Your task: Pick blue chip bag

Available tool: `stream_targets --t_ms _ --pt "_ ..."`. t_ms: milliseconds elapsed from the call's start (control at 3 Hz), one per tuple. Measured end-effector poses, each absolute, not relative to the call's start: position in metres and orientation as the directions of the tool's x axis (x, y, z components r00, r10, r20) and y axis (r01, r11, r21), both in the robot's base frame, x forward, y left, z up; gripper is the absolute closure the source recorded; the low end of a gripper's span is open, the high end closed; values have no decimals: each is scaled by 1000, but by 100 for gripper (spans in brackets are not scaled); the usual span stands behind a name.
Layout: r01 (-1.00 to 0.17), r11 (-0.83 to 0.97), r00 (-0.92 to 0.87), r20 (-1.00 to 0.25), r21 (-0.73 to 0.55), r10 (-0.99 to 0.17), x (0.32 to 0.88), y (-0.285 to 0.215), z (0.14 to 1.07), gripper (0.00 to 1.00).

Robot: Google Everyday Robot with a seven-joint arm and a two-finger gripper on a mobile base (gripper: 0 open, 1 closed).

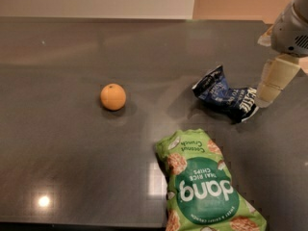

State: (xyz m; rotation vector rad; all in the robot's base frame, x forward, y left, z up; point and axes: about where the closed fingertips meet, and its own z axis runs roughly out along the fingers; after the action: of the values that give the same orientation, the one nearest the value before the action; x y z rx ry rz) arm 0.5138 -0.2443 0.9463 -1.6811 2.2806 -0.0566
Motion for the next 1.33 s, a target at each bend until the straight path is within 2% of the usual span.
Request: stream_targets --t_ms 1333 --pt "-905 404 -372 -219 -129 -902 548 -277 875 0"
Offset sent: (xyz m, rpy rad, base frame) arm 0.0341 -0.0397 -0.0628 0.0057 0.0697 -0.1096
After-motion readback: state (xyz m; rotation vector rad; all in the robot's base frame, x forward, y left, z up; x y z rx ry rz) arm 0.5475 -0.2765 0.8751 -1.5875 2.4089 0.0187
